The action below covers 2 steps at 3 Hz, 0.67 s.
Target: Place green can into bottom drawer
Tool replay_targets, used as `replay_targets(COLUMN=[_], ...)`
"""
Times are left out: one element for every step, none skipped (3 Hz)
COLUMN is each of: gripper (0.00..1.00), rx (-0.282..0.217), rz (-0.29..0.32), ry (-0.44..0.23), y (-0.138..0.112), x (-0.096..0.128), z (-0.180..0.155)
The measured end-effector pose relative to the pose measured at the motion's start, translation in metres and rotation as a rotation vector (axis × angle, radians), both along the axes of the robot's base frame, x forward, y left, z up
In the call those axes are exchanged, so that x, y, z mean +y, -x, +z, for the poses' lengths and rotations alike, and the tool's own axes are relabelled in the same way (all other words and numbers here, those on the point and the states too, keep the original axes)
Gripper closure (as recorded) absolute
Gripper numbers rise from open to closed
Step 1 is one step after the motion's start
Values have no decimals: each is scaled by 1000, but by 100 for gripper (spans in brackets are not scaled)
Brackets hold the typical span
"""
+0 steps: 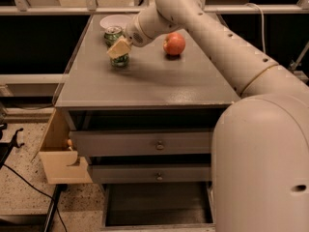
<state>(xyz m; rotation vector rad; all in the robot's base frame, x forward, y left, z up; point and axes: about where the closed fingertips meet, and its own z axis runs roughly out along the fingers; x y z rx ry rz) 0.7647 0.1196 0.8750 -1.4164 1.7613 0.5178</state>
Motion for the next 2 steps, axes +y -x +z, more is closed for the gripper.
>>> replay_targets(gripper=[100, 100], rx=[-17, -42], rz=[12, 21], ry=[-7, -11], y=[9, 23], x=[-2, -8], z=[16, 35])
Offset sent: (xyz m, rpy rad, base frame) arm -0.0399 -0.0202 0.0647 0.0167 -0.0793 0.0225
